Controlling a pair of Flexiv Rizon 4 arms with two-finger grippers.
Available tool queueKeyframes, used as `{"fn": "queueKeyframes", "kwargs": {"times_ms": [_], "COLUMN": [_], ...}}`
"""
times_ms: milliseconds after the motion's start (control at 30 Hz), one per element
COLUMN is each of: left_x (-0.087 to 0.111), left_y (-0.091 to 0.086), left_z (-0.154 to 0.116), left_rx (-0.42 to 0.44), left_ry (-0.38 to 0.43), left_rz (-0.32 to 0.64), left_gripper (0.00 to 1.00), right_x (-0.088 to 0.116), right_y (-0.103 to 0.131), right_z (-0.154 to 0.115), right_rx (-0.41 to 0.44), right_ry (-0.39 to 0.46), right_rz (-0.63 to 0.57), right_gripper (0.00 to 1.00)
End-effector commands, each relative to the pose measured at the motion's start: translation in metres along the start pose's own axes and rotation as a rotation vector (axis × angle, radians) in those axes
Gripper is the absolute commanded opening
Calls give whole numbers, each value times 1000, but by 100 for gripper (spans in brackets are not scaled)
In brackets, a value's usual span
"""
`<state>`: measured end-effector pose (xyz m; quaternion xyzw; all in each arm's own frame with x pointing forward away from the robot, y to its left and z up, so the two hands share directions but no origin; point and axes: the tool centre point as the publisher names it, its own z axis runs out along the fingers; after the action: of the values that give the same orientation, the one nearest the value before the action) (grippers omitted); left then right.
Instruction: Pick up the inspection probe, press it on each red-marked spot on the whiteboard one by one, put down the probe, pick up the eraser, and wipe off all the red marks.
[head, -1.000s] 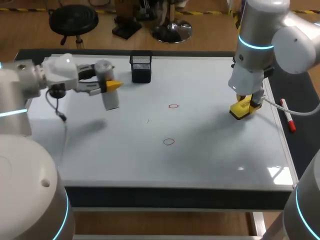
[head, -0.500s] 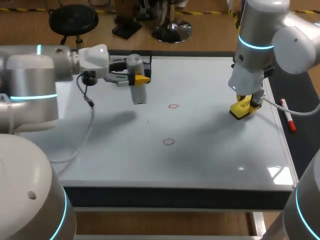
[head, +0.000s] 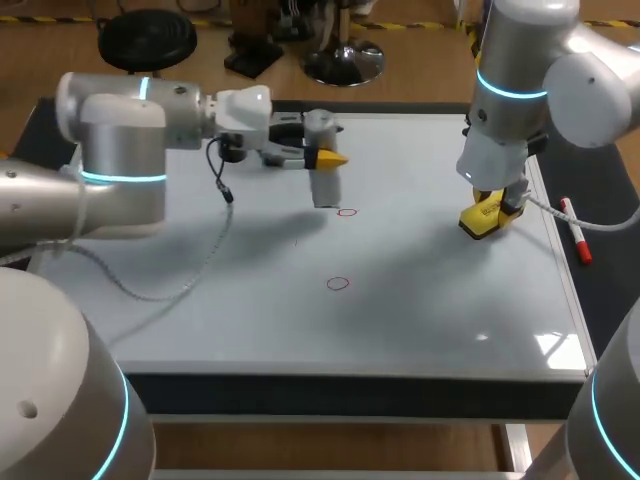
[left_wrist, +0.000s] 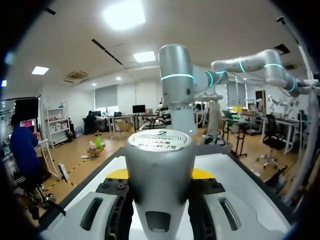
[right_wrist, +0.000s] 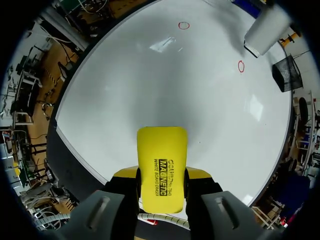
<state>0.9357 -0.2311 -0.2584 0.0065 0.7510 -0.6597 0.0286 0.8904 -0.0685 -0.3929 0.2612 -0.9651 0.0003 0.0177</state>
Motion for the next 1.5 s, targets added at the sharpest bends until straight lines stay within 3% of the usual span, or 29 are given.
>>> {"fn": "queueKeyframes", "kwargs": {"times_ms": [33, 433, 1500], "left_x": [-9, -9, 2], "left_y": [7, 14, 27], "left_z": [22, 36, 35], "left_rx": [3, -8, -40], "left_ry": [93, 111, 102], "left_rz": [-6, -8, -4], "left_gripper": [0, 0, 0], "right_x": [0, 0, 0], "right_y": [0, 0, 0], "right_z": [0, 0, 0], "right_rx": [2, 2, 2], "right_ry": [1, 1, 1], "right_rz": [-1, -1, -1], "right_gripper": [0, 0, 0]}}
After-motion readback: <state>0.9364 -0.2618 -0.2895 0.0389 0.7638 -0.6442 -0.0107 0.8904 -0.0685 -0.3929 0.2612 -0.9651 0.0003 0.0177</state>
